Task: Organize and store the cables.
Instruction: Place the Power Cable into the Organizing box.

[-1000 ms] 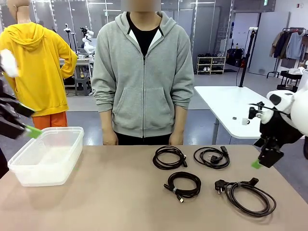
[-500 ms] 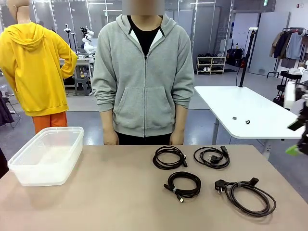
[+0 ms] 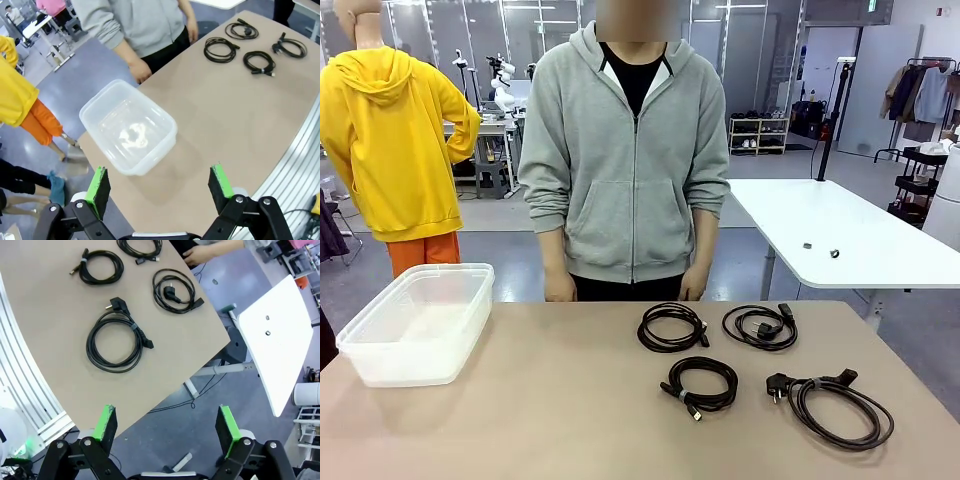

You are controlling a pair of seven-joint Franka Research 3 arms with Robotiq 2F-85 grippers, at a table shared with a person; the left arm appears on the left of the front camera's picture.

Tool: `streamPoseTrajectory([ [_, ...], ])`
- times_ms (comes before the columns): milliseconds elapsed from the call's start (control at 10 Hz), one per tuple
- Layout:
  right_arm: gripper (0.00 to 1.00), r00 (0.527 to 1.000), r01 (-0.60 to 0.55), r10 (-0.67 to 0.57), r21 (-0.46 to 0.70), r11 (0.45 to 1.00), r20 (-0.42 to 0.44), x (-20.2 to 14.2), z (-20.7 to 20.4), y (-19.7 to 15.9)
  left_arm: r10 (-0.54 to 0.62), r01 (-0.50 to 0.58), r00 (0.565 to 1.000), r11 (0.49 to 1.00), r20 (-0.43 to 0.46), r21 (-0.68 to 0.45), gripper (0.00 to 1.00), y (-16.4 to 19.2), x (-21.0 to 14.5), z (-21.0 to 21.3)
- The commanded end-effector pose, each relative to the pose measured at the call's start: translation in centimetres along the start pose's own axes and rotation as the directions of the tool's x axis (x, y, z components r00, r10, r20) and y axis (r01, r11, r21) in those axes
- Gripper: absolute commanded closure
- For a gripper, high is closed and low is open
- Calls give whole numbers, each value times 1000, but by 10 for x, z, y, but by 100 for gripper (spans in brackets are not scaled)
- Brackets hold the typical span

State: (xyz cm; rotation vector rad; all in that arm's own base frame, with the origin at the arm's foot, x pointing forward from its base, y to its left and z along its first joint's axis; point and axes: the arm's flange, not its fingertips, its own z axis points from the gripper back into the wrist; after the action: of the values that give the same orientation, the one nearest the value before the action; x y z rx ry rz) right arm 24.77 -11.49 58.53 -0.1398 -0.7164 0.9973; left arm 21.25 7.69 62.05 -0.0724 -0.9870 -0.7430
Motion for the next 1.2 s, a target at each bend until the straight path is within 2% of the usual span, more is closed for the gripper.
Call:
streamPoseTrajectory([
  [0, 0, 1000, -7, 7, -2, 1000, -6, -37, -40, 64, 51, -51, 999, 998, -10, 40, 0, -91, -89, -70],
  [400, 0, 999, 41, -41, -33, 999, 25, -47, -37, 68, 55, -55, 998, 998, -9, 38, 0, -92, -85, -75],
  [500, 0, 999, 39, -38, -2, 999, 20, -20, 7, -2, 63, -63, 998, 998, -12, 11, 0, 2, -1, -1],
  [1100, 0, 999, 39, -38, -2, 999, 20, -20, 7, -2, 63, -63, 998, 998, -12, 11, 0, 2, -1, -1],
])
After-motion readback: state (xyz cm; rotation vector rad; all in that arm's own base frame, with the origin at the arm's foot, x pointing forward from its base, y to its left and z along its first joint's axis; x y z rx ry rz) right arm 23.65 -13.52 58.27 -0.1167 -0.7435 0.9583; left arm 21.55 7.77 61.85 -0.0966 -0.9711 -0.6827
